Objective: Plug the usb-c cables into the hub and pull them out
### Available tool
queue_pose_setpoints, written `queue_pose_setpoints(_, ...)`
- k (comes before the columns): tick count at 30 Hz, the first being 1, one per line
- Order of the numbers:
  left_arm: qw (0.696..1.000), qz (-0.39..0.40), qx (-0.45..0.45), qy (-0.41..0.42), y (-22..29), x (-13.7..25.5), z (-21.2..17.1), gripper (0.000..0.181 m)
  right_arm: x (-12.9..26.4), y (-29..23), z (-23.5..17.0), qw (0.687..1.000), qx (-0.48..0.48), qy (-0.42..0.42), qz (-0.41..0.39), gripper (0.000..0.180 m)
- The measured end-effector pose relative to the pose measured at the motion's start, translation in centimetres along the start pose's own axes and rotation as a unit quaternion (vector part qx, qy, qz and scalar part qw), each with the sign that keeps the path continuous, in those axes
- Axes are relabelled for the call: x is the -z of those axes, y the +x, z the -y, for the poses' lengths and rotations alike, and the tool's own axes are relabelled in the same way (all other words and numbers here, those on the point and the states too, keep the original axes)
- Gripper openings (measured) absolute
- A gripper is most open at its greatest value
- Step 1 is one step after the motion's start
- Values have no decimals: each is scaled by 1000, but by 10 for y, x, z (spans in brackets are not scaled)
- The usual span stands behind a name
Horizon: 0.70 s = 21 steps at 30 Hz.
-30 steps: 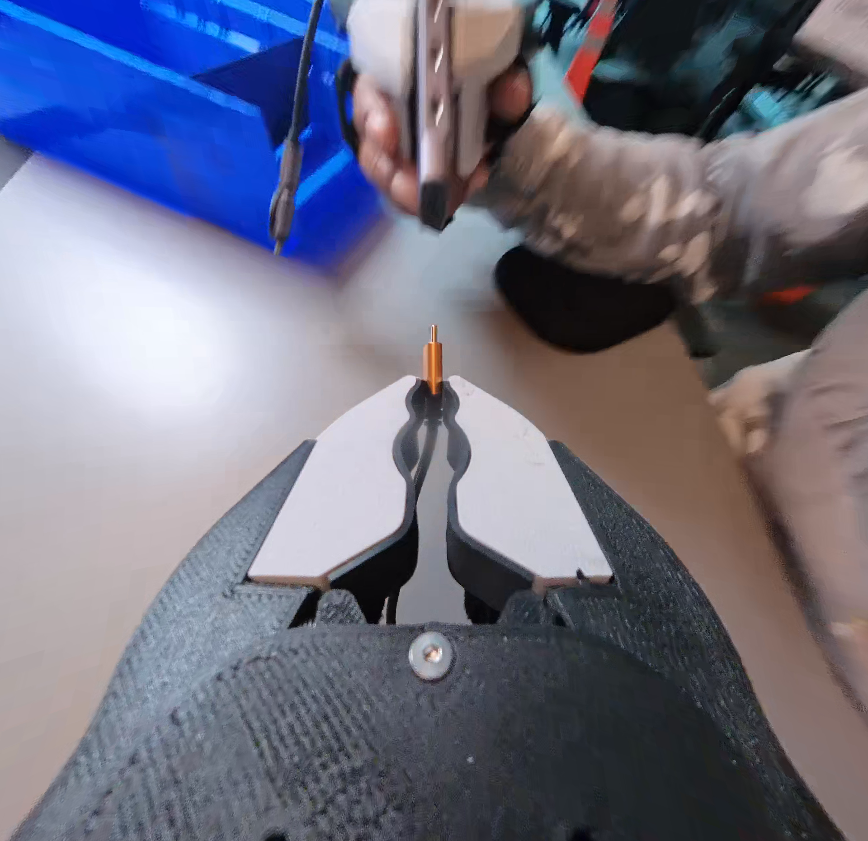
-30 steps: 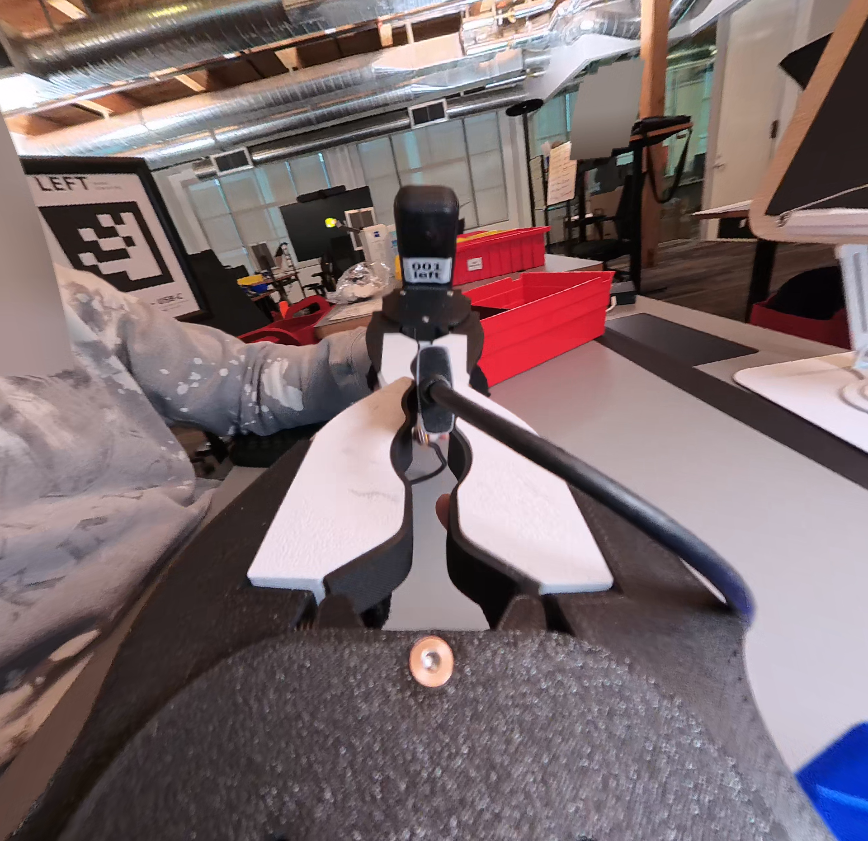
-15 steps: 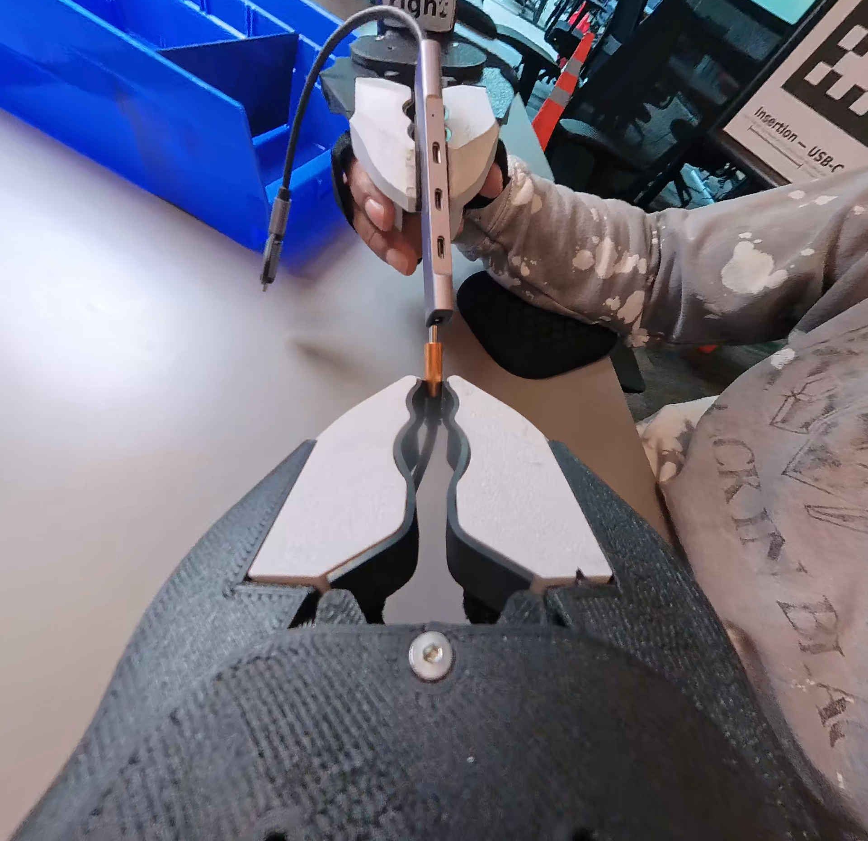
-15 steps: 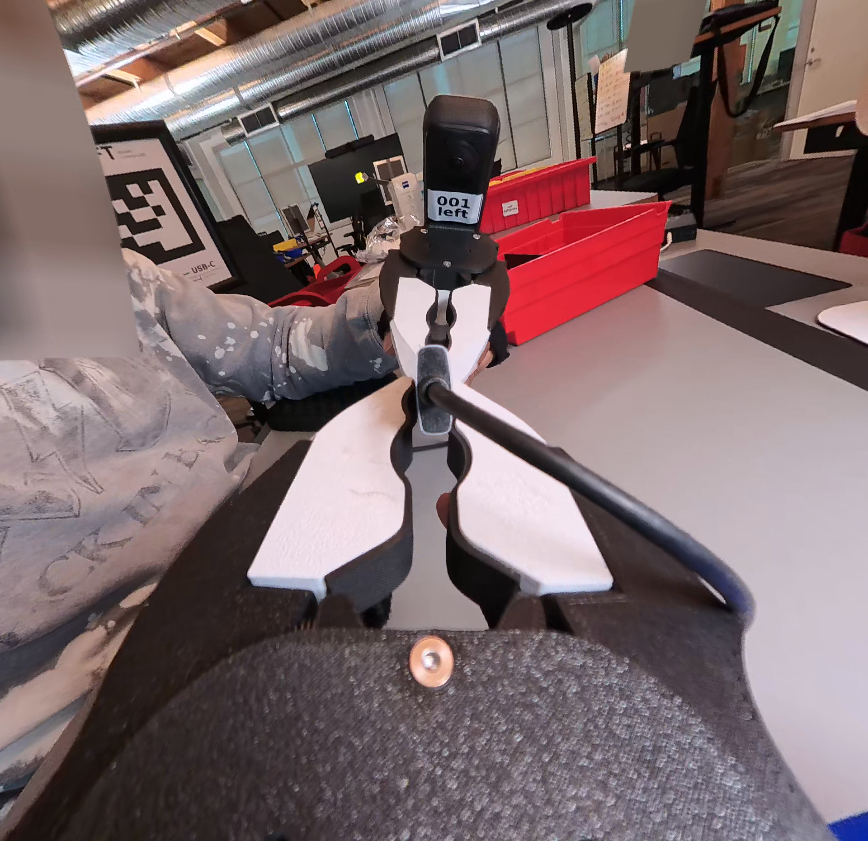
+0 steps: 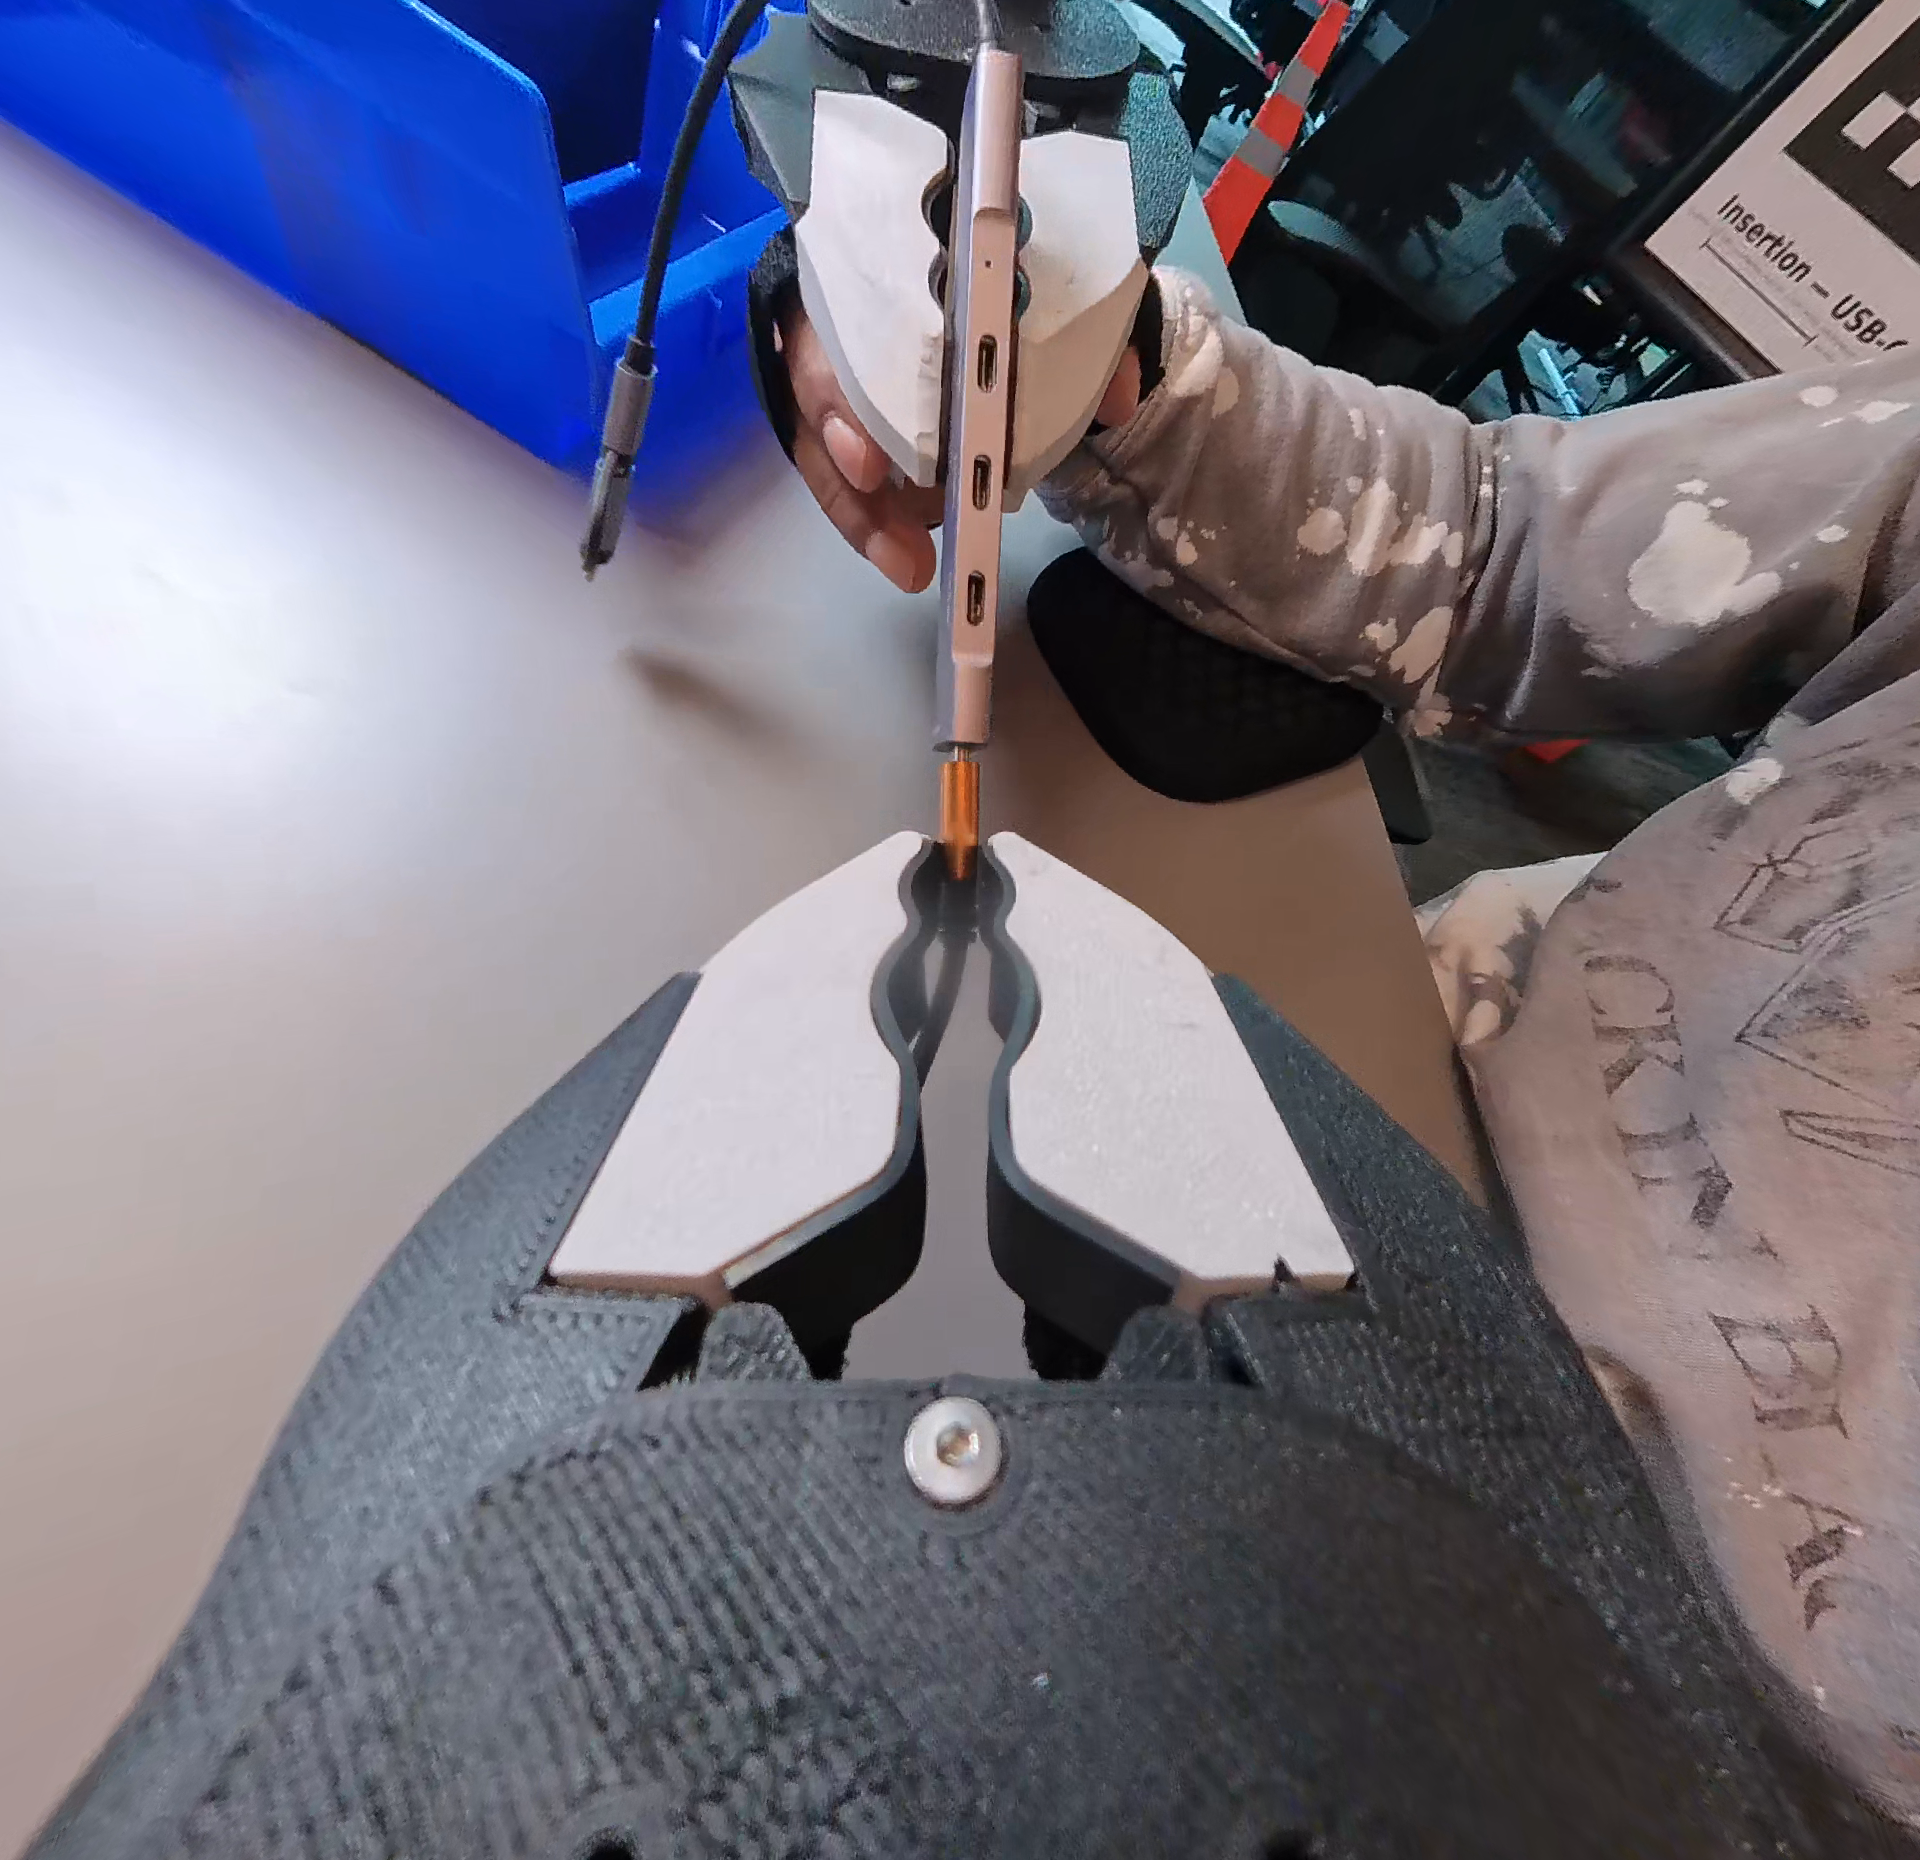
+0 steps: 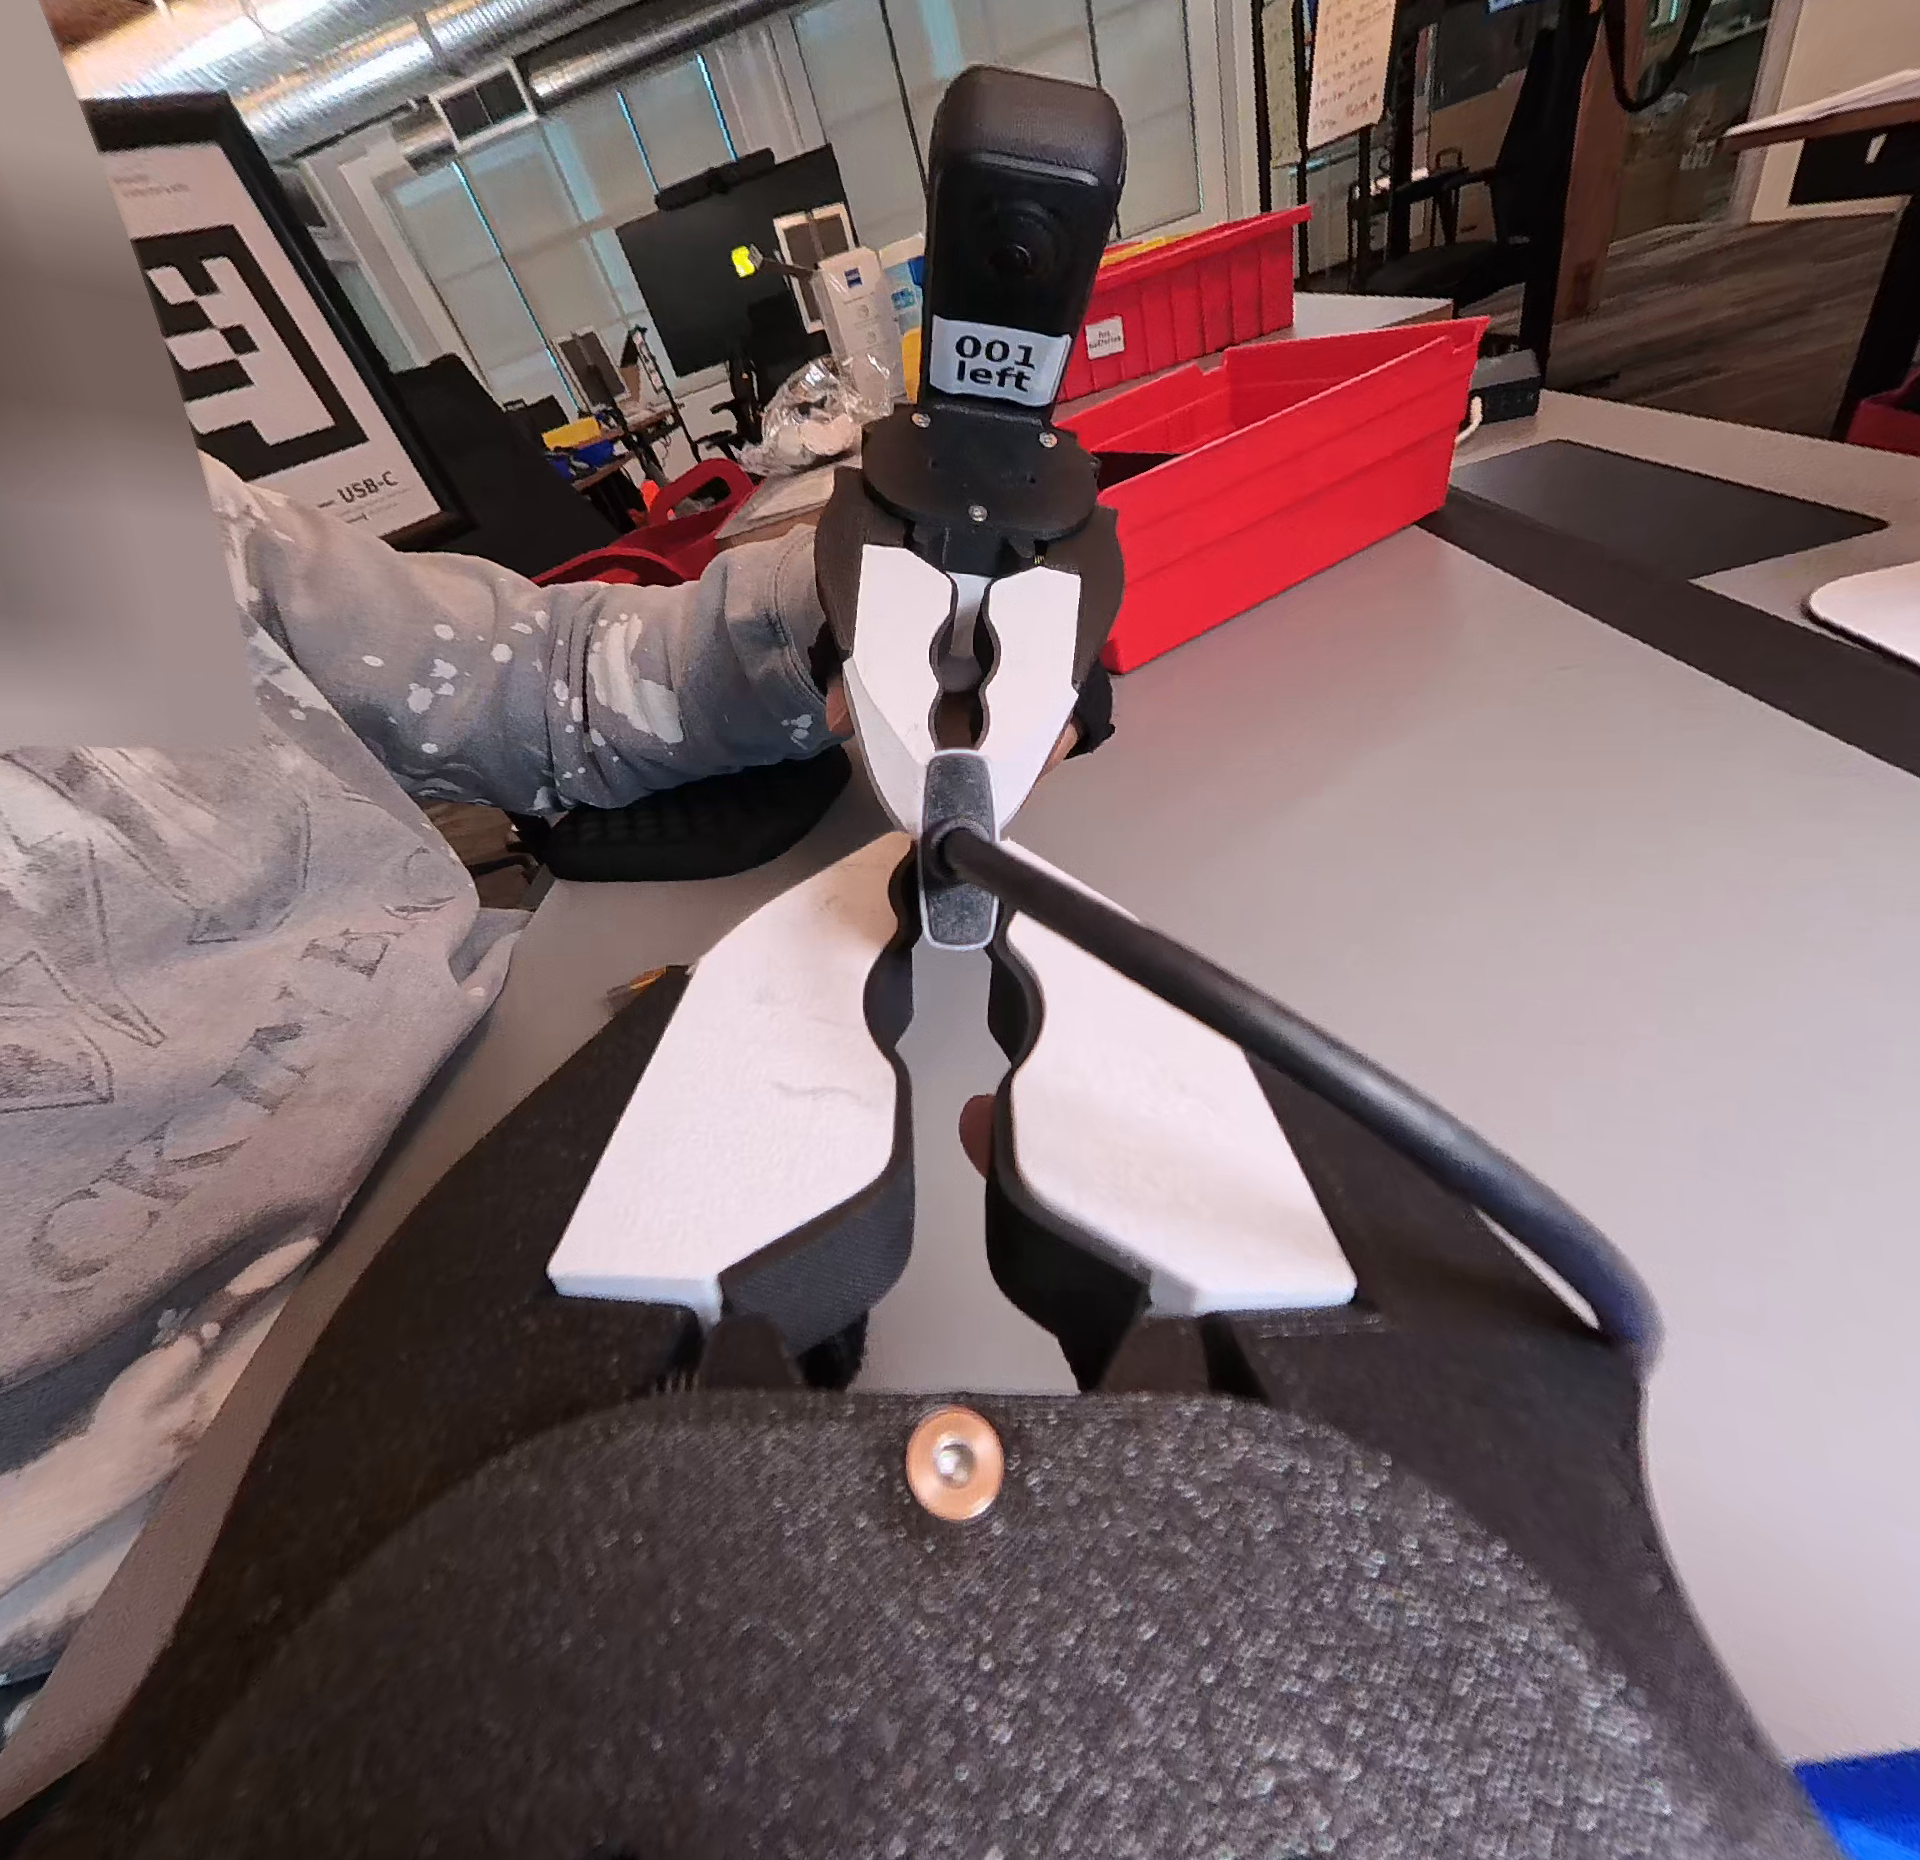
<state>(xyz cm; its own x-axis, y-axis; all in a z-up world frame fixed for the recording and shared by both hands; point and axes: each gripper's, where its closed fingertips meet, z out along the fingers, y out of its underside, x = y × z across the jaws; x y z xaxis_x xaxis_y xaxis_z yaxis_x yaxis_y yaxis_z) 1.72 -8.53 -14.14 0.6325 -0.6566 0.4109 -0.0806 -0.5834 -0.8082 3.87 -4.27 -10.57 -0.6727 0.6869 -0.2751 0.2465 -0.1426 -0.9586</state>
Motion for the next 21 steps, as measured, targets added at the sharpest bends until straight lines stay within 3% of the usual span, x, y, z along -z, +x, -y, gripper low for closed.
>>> queue_pose_setpoints(6, 1000, 1, -2, -1, -5, -3, -4, 6, -2, 2, -6, 999, 16, -39, -22, 9)
queue_pose_setpoints(21, 998, -21, -41, 37, 12, -21, 12, 6, -8, -17, 26, 999, 36, 39, 7, 9)
